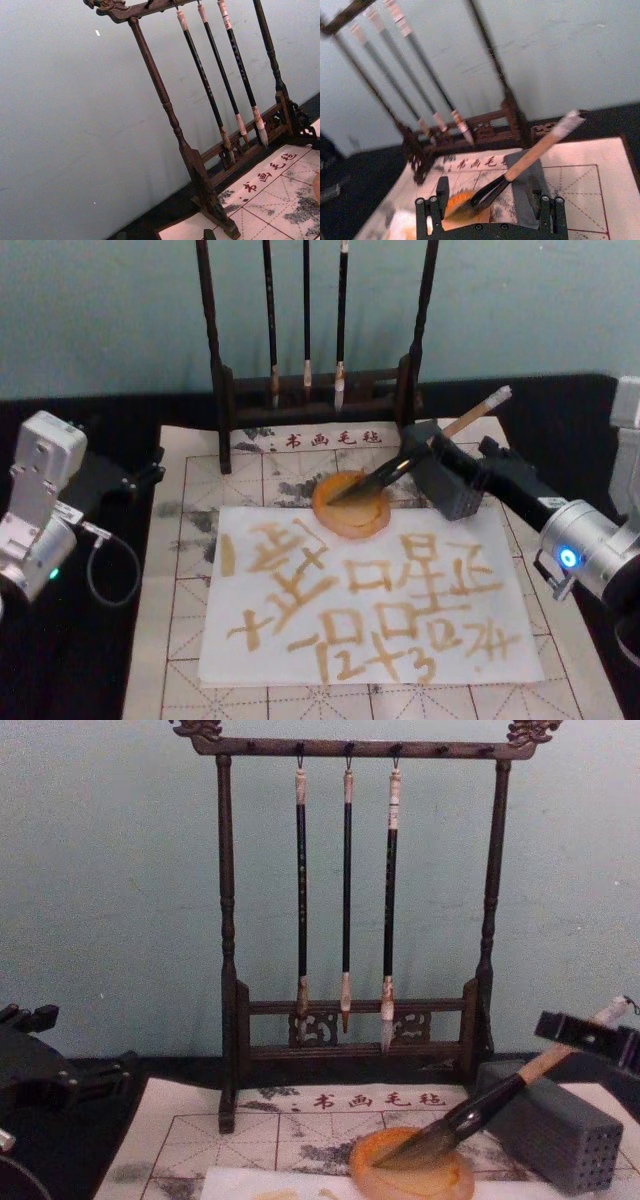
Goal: Pick up the brush from the inkstone, write on the paper, then place the brush back to its original position.
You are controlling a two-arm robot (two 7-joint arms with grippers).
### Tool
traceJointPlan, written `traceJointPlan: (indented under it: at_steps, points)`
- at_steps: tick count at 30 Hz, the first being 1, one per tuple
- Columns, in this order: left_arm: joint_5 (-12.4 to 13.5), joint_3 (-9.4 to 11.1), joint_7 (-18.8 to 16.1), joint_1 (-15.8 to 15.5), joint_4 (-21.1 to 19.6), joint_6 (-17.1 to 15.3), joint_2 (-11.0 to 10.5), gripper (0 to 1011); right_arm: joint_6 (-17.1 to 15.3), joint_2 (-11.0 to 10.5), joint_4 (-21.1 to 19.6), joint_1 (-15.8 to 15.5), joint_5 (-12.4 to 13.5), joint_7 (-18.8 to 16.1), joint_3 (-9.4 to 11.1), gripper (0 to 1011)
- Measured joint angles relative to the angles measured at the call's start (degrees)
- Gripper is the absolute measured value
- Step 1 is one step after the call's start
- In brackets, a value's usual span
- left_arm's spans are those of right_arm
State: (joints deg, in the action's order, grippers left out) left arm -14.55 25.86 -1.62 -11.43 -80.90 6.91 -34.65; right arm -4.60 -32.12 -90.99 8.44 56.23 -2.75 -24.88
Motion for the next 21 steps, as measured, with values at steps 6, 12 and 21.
traceJointPlan:
  at_steps: [6,12,21]
  points:
    - [0.0,0.0,0.0,0.0,0.0,0.0,0.0,1001,0.99,-2.0,-0.61,0.21,-6.96,-2.07,-2.71,1000]
    - [0.0,0.0,0.0,0.0,0.0,0.0,0.0,1001,1.8,-3.08,-0.32,1.03,-14.09,-3.06,-5.29,1000]
    - [0.0,0.0,0.0,0.0,0.0,0.0,0.0,1001,4.05,-2.73,2.2,1.92,-22.86,-2.49,-7.8,1000]
